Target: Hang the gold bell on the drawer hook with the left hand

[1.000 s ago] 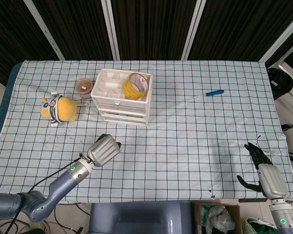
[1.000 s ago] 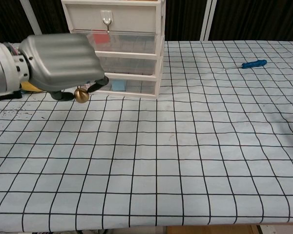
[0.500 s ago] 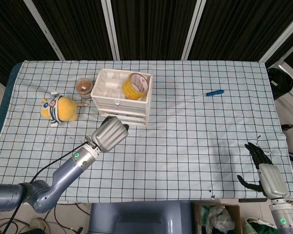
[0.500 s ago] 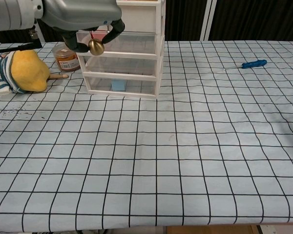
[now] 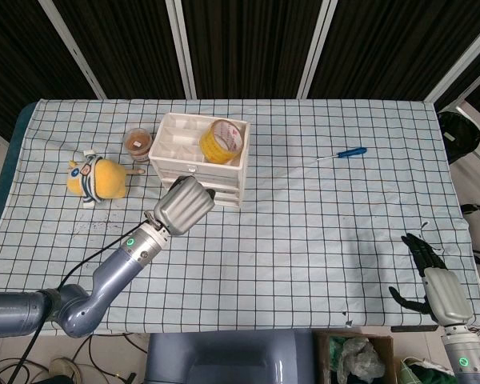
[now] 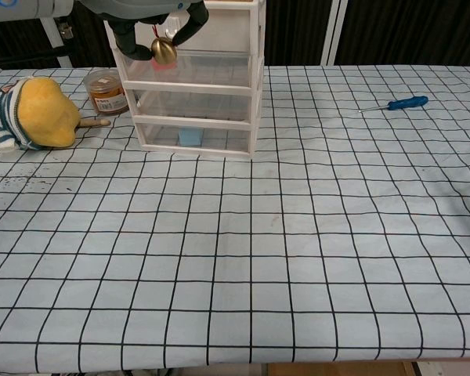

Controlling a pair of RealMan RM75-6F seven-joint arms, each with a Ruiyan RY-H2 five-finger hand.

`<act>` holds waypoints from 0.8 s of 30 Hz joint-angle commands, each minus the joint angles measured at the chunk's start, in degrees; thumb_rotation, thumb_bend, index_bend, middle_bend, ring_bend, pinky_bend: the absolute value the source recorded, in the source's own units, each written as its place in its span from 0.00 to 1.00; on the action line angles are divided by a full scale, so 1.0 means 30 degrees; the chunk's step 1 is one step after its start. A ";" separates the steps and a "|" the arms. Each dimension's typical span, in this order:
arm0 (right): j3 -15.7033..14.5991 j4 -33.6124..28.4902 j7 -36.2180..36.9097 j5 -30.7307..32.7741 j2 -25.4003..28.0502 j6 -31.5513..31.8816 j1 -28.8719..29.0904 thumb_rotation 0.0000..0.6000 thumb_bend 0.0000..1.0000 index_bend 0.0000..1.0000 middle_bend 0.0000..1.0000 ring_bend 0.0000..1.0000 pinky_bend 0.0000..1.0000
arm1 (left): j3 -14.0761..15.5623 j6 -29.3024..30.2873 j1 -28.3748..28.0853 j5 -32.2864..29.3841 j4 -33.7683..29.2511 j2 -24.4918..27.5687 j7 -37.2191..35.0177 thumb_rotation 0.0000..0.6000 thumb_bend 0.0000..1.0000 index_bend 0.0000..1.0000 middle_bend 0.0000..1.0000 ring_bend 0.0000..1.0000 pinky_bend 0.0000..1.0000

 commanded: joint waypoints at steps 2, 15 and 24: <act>-0.0019 0.0001 -0.0040 -0.0041 -0.0009 0.0021 -0.0008 1.00 0.23 0.00 0.00 0.00 0.13 | 0.0080 0.0177 -0.0127 -0.0308 0.0032 0.0176 0.0100 1.00 0.27 0.54 1.00 1.00 0.99; 0.0001 0.0013 -0.0075 -0.0008 -0.0028 0.0030 -0.0006 1.00 0.23 0.00 0.00 0.00 0.13 | 0.0450 0.0433 -0.0433 -0.0977 0.0485 0.0120 -0.0033 1.00 0.27 0.54 1.00 1.00 0.99; 0.0021 0.0014 -0.0025 0.0015 -0.0003 0.0031 -0.0002 1.00 0.24 0.00 0.00 0.00 0.13 | 0.0672 0.0502 -0.0791 -0.1120 0.0795 -0.0268 -0.0061 1.00 0.27 0.54 1.00 1.00 0.99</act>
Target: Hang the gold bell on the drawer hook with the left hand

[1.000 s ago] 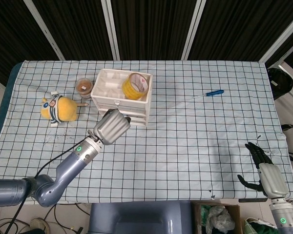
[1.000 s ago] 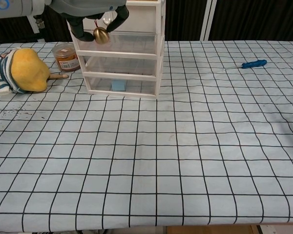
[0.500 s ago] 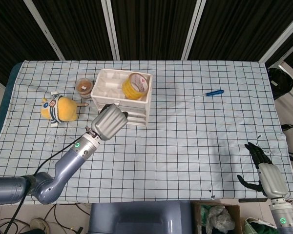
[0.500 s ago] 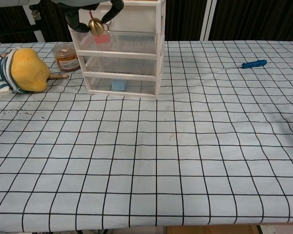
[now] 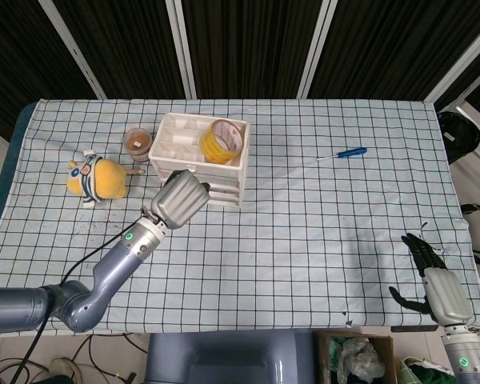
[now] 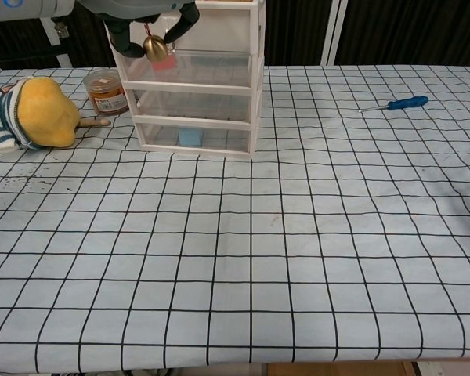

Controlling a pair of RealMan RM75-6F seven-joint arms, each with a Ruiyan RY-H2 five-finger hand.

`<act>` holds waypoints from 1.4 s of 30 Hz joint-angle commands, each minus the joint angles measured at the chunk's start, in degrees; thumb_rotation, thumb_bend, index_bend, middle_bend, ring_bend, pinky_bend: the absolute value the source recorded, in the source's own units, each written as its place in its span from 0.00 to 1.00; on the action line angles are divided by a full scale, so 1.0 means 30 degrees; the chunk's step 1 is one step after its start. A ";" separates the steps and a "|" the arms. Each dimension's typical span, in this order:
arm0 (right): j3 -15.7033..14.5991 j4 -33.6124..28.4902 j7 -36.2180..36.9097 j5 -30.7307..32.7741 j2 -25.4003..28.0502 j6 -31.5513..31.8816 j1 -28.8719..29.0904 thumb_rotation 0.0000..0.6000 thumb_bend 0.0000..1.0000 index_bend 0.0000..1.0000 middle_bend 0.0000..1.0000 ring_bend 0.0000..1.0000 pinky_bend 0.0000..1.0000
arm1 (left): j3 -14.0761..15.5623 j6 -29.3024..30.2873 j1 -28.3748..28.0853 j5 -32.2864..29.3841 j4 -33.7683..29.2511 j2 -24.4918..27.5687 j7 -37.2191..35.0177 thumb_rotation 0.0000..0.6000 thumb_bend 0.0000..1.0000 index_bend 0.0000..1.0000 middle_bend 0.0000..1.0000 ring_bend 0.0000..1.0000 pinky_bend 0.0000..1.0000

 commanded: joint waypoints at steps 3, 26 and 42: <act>-0.0013 0.0000 0.0010 -0.0011 0.0002 -0.0017 0.0004 1.00 0.23 0.00 0.00 0.00 0.13 | 0.0057 0.0055 -0.0099 -0.0043 0.0095 -0.0090 -0.0042 1.00 0.27 0.54 1.00 1.00 0.99; -0.0014 -0.0017 0.0059 -0.0012 0.0022 -0.0021 0.0003 1.00 0.23 0.00 0.00 0.00 0.13 | 0.0620 0.0184 -0.0301 -0.0155 0.0681 -0.0638 -0.0341 1.00 0.28 0.54 1.00 1.00 0.99; 0.0016 -0.0027 0.0039 0.0041 0.0013 -0.0013 0.0001 1.00 0.23 0.00 0.00 0.00 0.13 | 0.1301 0.0456 -0.0170 -0.0790 0.0904 -0.1012 0.0197 1.00 0.07 0.35 1.00 1.00 0.99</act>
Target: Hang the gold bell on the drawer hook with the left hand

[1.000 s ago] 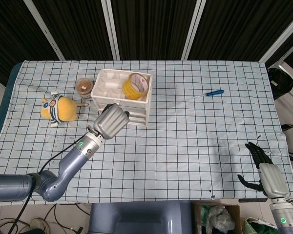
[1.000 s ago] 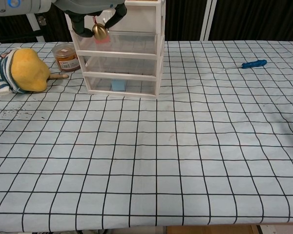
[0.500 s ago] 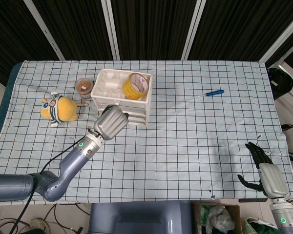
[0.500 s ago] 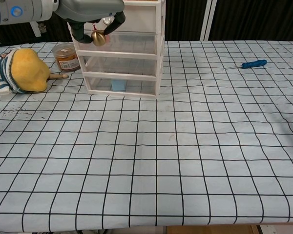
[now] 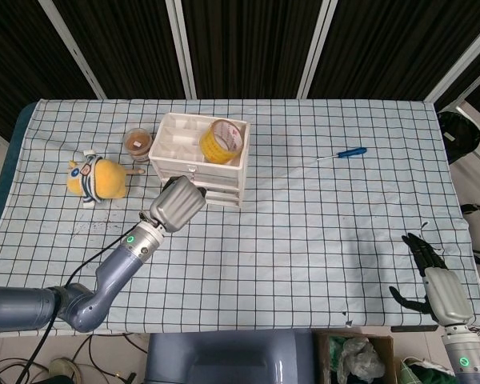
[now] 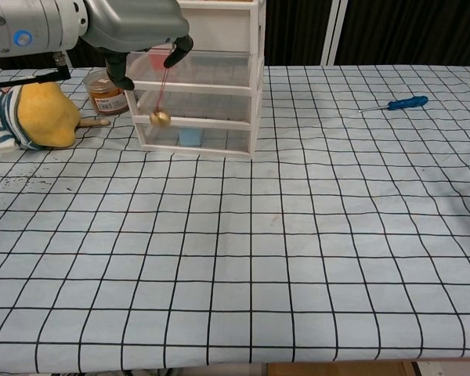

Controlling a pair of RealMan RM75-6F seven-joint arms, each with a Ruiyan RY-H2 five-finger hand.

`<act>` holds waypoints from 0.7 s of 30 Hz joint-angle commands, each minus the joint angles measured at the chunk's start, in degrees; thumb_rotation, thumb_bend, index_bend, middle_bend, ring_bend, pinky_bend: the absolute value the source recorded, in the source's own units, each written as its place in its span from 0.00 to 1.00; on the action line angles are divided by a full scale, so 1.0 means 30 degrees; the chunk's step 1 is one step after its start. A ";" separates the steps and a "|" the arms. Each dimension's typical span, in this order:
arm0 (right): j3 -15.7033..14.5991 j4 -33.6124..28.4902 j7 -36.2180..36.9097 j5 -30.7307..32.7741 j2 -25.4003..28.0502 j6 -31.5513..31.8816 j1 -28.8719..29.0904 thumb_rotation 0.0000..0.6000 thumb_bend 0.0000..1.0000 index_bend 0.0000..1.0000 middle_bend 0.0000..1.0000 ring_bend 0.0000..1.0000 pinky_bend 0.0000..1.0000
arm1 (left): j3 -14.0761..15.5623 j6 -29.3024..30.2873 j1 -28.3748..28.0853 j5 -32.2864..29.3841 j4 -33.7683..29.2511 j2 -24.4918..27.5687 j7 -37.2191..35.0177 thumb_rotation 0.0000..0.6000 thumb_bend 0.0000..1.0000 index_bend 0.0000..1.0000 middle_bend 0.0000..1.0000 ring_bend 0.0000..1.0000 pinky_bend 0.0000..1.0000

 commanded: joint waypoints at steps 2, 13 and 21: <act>0.0005 -0.0007 0.0007 0.0012 -0.0002 -0.0006 0.0002 1.00 0.23 0.00 0.00 0.00 0.13 | 0.0131 0.0176 0.0009 -0.0109 -0.0005 -0.0046 0.0250 1.00 0.06 0.32 1.00 1.00 0.99; -0.0015 0.0015 -0.0057 -0.0033 -0.0004 0.0021 -0.0009 1.00 0.23 0.00 0.00 0.00 0.13 | 0.0547 0.1775 0.1205 0.1920 -0.1443 0.0509 -0.1277 1.00 0.05 0.27 0.96 0.93 0.93; -0.0025 0.0121 -0.0370 -0.0163 -0.0035 0.0224 -0.0068 1.00 0.24 0.00 0.00 0.00 0.13 | 0.3791 0.7482 0.7023 0.7356 -0.3720 0.1762 -0.5428 1.00 0.04 0.11 0.28 0.29 0.23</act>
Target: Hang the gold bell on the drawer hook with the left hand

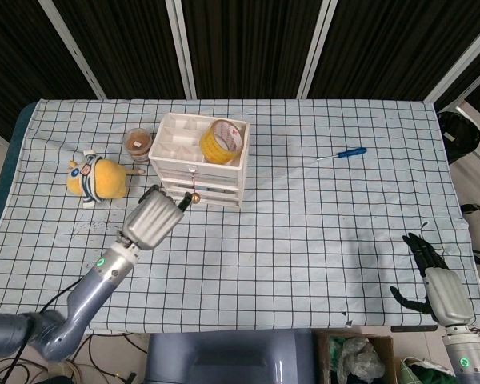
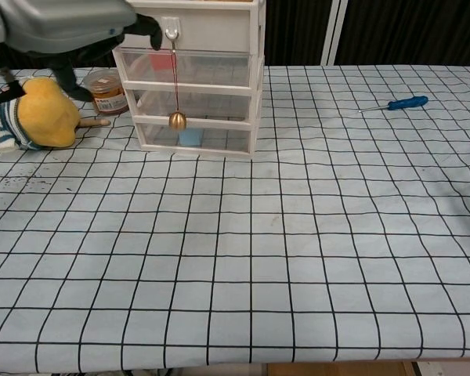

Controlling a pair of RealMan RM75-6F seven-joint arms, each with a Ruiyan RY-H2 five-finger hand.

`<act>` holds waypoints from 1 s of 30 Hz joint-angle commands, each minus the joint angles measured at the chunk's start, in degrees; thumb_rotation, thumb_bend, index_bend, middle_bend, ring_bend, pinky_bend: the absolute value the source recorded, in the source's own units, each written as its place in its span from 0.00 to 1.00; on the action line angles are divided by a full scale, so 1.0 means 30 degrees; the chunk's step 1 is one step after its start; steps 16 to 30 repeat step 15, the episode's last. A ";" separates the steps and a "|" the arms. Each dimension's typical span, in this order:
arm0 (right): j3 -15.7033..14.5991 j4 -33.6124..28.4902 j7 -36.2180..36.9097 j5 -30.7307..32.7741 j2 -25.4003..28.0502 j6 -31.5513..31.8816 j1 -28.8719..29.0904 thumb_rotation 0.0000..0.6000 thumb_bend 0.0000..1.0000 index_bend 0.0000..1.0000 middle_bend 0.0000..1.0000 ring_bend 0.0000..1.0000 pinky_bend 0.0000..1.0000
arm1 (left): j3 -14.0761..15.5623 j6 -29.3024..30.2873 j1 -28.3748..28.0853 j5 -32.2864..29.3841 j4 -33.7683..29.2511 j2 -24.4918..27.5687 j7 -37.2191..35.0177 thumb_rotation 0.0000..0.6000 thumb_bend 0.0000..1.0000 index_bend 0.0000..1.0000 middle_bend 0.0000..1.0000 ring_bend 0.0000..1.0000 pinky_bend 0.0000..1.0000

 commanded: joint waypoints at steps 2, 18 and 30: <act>-0.0009 0.0070 -0.0187 -0.0059 -0.0032 0.0089 -0.0027 1.00 0.23 0.00 0.00 0.00 0.13 | 0.2609 0.3728 0.4533 0.3471 -0.0911 0.0969 -0.3856 1.00 0.03 0.05 0.15 0.18 0.10; -0.0022 0.0317 -0.1186 -0.0179 -0.0302 0.0388 -0.0114 1.00 0.23 0.00 0.00 0.00 0.13 | 0.4282 0.7880 1.1461 0.6246 0.3213 0.1444 -1.3466 1.00 0.00 0.00 0.00 0.00 0.00; -0.0022 0.0317 -0.1186 -0.0179 -0.0302 0.0388 -0.0114 1.00 0.23 0.00 0.00 0.00 0.13 | 0.4282 0.7880 1.1461 0.6246 0.3213 0.1444 -1.3466 1.00 0.00 0.00 0.00 0.00 0.00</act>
